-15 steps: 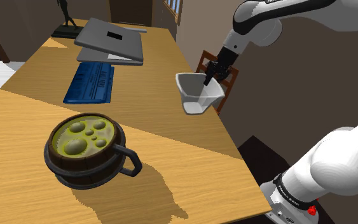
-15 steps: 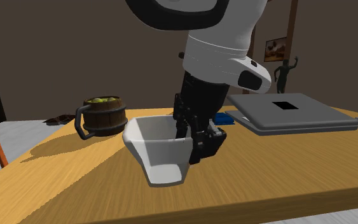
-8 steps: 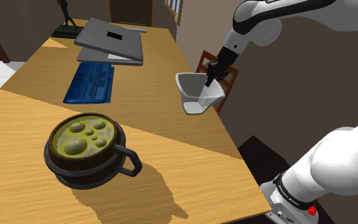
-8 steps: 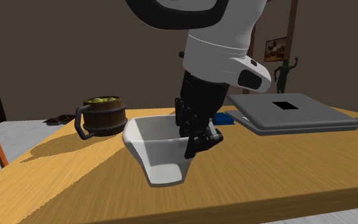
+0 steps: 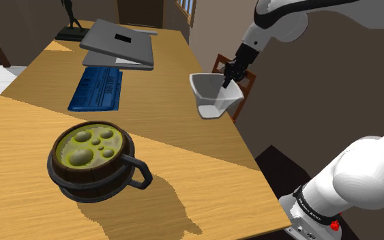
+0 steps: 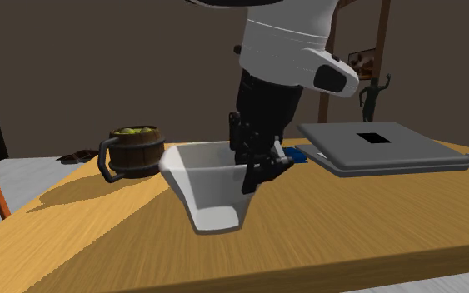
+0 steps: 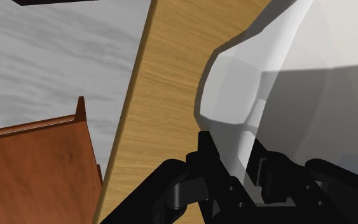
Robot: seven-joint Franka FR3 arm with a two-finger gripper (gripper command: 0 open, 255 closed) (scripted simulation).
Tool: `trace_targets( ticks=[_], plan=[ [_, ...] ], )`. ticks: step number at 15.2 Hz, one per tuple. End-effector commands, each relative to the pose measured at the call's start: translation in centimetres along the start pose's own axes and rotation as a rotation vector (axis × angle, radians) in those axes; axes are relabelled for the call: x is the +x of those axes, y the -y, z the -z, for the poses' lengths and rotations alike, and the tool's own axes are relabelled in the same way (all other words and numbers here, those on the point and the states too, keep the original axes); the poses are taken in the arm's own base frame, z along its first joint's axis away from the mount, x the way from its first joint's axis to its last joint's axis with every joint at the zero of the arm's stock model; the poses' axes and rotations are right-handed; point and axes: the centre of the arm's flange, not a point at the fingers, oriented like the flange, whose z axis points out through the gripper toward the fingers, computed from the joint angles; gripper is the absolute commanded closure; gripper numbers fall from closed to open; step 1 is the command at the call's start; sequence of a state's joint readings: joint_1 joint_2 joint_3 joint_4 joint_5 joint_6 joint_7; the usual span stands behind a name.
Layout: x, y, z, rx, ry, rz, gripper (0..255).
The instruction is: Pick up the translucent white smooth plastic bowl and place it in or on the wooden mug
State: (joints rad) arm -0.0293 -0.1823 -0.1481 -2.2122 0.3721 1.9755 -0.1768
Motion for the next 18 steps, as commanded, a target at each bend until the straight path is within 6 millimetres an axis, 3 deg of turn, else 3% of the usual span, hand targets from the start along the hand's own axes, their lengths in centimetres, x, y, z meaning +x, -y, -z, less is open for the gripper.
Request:
trace_targets(
  ticks=[1, 18],
  plan=[
    [0.0, 0.5, 1.0, 0.000, -0.001, 0.000, 255],
    [-0.1, 3.7, 9.4, 0.000, -0.001, 0.000, 255]
  ],
)
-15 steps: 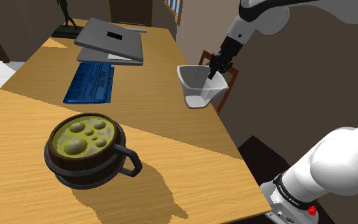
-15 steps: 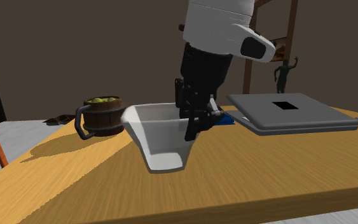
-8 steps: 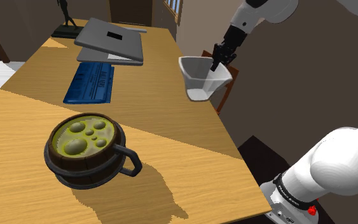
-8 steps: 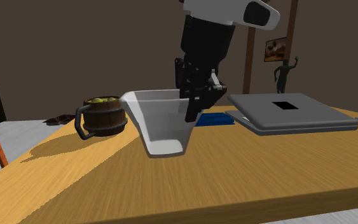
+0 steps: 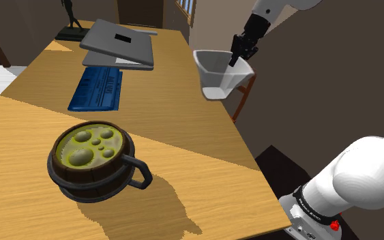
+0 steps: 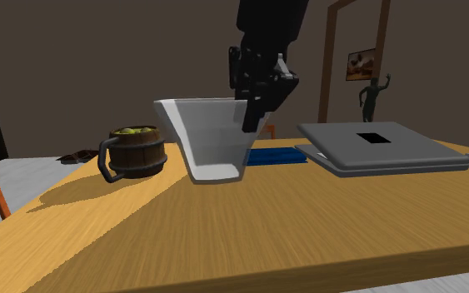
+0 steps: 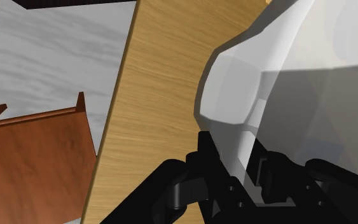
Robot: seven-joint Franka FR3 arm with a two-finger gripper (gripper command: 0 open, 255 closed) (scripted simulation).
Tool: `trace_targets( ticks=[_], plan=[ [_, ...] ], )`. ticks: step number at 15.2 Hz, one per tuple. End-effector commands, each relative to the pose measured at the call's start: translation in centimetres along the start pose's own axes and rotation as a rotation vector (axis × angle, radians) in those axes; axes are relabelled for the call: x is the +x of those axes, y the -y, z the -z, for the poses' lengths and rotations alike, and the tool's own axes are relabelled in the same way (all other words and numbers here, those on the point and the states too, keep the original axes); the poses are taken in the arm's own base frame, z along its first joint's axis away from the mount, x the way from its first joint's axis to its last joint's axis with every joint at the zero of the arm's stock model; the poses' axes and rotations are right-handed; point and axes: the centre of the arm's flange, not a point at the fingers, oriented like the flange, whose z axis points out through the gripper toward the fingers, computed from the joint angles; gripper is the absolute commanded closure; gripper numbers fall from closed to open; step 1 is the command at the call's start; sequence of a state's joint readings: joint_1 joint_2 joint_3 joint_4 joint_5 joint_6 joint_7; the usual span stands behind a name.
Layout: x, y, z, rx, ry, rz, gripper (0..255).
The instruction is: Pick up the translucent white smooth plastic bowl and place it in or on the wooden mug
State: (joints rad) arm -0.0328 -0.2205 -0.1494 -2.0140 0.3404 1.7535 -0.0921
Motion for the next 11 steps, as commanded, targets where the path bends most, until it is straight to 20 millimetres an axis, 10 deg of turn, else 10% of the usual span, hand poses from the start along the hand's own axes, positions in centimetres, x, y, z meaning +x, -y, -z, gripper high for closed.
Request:
trace_targets(
  ticks=[1, 11],
  plan=[
    [0.0, 0.4, 1.1, 0.000, -0.001, 0.000, 255],
    [-0.1, 2.3, 6.0, 0.000, -0.001, 0.000, 255]
  ],
)
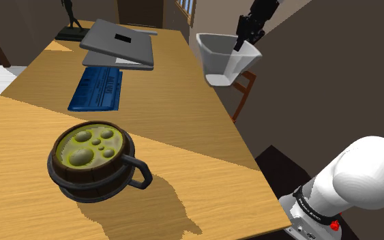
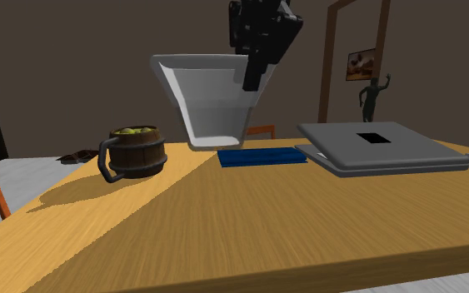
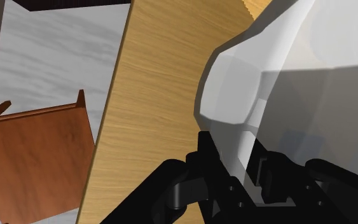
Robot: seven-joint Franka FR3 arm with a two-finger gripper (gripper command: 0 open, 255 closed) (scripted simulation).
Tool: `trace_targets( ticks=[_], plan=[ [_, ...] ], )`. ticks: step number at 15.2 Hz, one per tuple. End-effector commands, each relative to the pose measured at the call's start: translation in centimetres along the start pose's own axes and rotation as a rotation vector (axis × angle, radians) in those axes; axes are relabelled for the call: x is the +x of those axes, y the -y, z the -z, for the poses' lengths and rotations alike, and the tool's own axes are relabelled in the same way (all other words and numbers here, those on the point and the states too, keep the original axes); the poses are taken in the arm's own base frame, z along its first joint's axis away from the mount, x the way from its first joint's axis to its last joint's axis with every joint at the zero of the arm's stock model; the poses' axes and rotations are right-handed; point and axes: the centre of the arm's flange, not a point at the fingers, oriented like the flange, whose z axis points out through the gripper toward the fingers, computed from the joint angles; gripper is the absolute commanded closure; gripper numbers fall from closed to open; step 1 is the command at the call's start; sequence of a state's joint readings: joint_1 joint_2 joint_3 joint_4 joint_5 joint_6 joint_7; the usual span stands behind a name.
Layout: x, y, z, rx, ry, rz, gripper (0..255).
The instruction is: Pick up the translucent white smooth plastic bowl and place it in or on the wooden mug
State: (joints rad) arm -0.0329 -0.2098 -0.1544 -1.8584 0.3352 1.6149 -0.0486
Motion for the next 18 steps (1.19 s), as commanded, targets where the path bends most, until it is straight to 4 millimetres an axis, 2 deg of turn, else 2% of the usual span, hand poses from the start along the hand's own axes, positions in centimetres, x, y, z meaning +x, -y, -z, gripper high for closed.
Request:
trace_targets(
  ticks=[1, 7, 18],
  plan=[
    [0.0, 0.4, 1.1, 0.000, -0.001, 0.000, 255],
    [-0.1, 1.5, 4.0, 0.000, -0.001, 0.000, 255],
    [-4.0, 15.0, 0.3, 0.000, -0.001, 0.000, 255]
  ],
)
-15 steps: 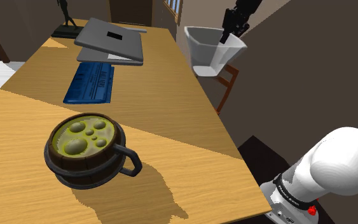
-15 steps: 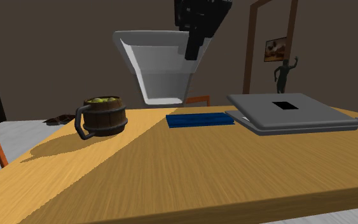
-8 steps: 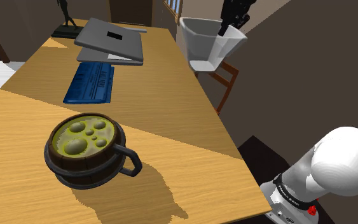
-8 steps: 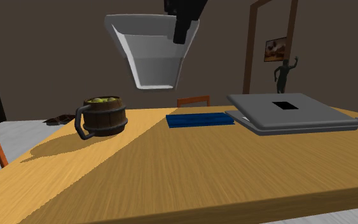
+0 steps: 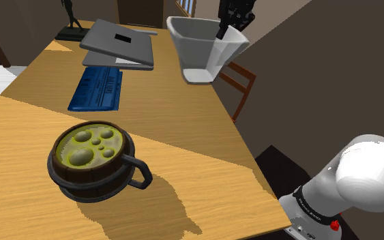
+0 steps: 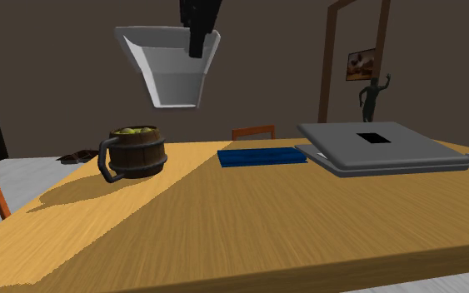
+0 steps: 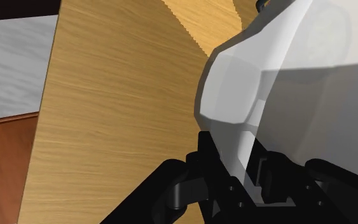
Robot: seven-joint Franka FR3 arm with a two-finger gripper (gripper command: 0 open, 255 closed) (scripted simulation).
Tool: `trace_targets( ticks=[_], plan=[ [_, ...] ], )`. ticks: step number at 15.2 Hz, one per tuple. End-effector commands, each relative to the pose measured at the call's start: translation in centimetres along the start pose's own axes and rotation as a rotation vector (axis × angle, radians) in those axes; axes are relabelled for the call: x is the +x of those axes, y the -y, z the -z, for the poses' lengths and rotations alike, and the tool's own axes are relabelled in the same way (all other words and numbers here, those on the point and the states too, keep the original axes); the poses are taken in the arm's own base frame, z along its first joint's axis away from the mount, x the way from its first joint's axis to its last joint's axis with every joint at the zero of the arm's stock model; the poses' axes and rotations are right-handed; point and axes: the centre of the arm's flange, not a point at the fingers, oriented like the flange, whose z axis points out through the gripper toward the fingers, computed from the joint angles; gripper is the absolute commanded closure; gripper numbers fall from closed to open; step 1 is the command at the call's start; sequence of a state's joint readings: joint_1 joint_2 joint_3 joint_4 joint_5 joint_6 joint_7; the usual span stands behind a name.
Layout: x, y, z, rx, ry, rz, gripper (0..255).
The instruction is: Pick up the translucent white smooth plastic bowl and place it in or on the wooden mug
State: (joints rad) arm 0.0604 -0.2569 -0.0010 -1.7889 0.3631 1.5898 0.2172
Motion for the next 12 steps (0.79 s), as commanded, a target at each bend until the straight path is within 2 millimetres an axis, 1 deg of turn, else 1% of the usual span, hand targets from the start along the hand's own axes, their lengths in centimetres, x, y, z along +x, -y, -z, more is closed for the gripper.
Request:
trace_targets(
  ticks=[1, 12],
  plan=[
    [-0.8, 2.5, -0.5, 0.001, -0.001, -0.001, 255],
    [-4.7, 16.0, -4.2, 0.001, -0.001, -0.001, 255]
  ],
)
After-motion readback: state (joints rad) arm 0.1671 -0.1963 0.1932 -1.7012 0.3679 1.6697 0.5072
